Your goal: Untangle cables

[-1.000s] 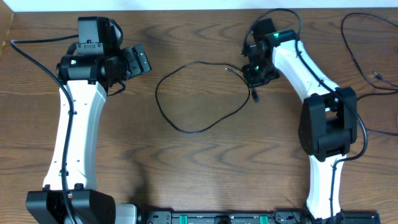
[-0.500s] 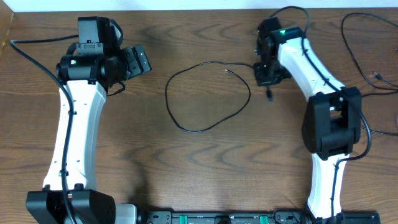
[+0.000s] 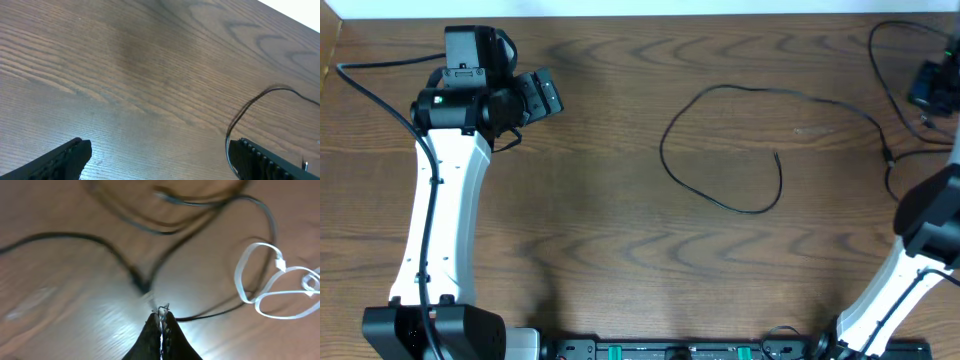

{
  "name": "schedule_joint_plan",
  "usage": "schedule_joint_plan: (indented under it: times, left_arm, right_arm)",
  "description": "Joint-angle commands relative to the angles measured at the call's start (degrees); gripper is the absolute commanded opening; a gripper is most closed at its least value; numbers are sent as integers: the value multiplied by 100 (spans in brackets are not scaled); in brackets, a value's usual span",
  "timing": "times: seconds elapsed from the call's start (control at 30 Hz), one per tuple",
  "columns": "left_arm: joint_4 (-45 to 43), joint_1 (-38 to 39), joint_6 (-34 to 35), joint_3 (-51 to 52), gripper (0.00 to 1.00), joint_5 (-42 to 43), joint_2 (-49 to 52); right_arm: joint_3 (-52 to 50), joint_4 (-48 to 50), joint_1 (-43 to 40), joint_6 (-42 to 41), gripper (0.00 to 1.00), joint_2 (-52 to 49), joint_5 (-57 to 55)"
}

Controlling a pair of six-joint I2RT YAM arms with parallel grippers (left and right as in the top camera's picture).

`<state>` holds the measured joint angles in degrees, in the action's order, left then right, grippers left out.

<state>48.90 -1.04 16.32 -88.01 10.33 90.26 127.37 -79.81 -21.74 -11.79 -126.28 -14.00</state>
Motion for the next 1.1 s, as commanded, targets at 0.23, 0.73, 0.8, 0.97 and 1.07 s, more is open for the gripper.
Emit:
schedule_joint_plan:
  times: [0.23,0.73,0.8,0.97,1.07]
  left_arm:
    - [-55,-17,-11,-7,93,-52,35]
    - [-337,-166,170,-7,93,-98,304]
    - [-337,-262,225,-7,93,-96,352]
    - [-361,-264,-463,2,88,374,490]
    - [-304,-225,-754,2,87,693,640]
  right_arm:
    - [-70,-83,-455,1705,35,37,2549]
    - [-431,1281,3307,601,50,-20,2439]
    - [-625,1766,3709,52,51,-42,2437]
    - [-1198,2693,4391,-1279,52,-197,2542]
    - [-1401,2898,4470,-1600,51,-350,2931]
